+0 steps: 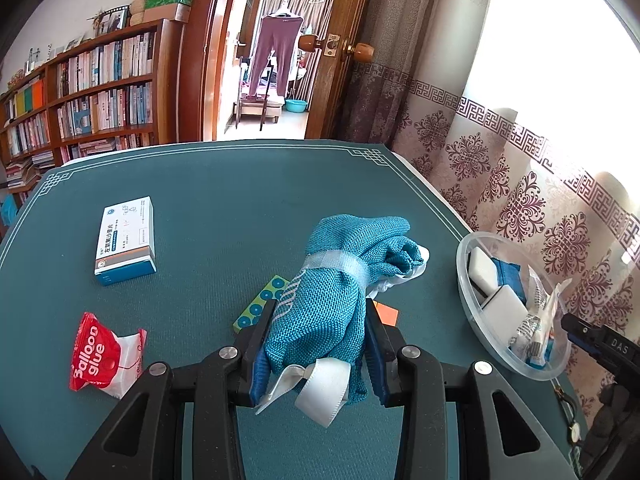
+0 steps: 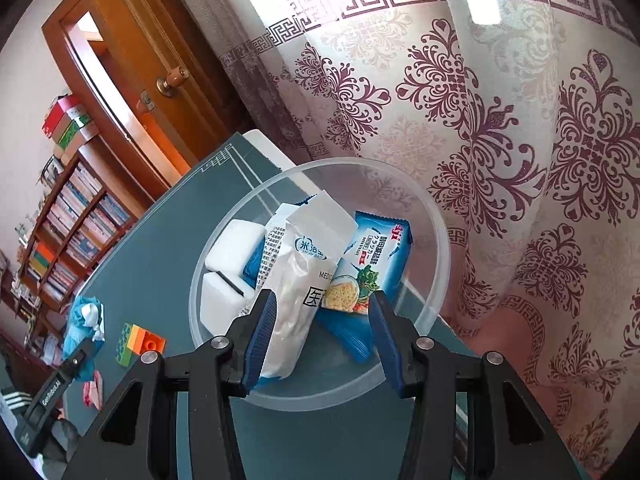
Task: Organize objects
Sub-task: 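Lower the wipes bag into the bowl and open the right gripper, then lower the teal cloth into the bowl and open the left gripper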
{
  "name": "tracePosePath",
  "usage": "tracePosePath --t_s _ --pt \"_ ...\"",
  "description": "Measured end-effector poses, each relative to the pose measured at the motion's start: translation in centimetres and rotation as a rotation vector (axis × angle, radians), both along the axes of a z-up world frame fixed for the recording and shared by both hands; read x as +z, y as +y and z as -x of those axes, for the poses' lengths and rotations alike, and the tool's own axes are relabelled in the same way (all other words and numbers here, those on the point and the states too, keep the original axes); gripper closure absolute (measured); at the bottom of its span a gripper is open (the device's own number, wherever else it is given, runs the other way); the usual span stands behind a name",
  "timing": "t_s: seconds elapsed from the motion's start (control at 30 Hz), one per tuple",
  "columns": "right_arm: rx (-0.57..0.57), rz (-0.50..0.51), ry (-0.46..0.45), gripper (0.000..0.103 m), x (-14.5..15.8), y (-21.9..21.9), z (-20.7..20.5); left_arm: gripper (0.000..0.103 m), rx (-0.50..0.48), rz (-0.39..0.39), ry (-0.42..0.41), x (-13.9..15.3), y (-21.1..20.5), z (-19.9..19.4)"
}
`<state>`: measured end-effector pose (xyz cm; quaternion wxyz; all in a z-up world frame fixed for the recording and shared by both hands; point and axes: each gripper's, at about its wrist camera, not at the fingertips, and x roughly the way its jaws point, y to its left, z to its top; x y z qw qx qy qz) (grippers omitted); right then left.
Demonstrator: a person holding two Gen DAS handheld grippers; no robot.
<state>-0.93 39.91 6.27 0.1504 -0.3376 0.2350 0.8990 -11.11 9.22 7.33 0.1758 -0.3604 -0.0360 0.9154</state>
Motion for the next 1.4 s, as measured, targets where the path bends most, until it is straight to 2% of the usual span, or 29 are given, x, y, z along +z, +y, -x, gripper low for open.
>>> tracePosePath --t_s 0.13,0.33,0.53,0.73,1.0,1.27,1.3,1.37,1.4 --pt "0.023 -0.066 0.002 0.053 -0.1 -0.4 -0.6 0.062 -0.017 0.011 -0.014 -0.1 1.1 -0.3" --pt "0.055 -0.082 -0.002 0.053 -0.6 -0.1 -1.5 0.062 -0.051 0.039 -0.006 0.4 3.7 -0.8" --pt "0.115 -0.113 0.005 0.053 -0.8 -0.3 -2.6 0.062 -0.103 0.059 0.001 1.0 7.2 -1.1" --pt "0.145 -0.154 0.054 0.053 -0.3 -0.4 -3.8 0.062 -0.171 0.084 0.016 1.6 11.7 -0.8" --pt "0.194 -0.159 0.08 0.053 -0.5 -0.9 -4.1 0.062 -0.26 0.107 0.013 1.9 17.7 0.1" --pt "0.193 -0.126 0.085 0.053 -0.9 -0.3 -4.3 0.061 -0.325 0.125 -0.013 0.7 22.0 1.1" --pt "0.19 -0.123 0.086 0.053 -0.9 -0.2 -4.3 0.06 -0.331 0.124 -0.021 0.5 22.4 1.3" --pt "0.186 -0.117 0.088 0.053 -0.9 0.0 -4.3 0.048 -0.34 0.118 -0.031 0.1 22.9 1.5" --pt "0.185 -0.116 0.088 0.053 -0.9 0.0 -4.4 0.035 -0.335 0.114 -0.031 0.1 22.8 1.5"
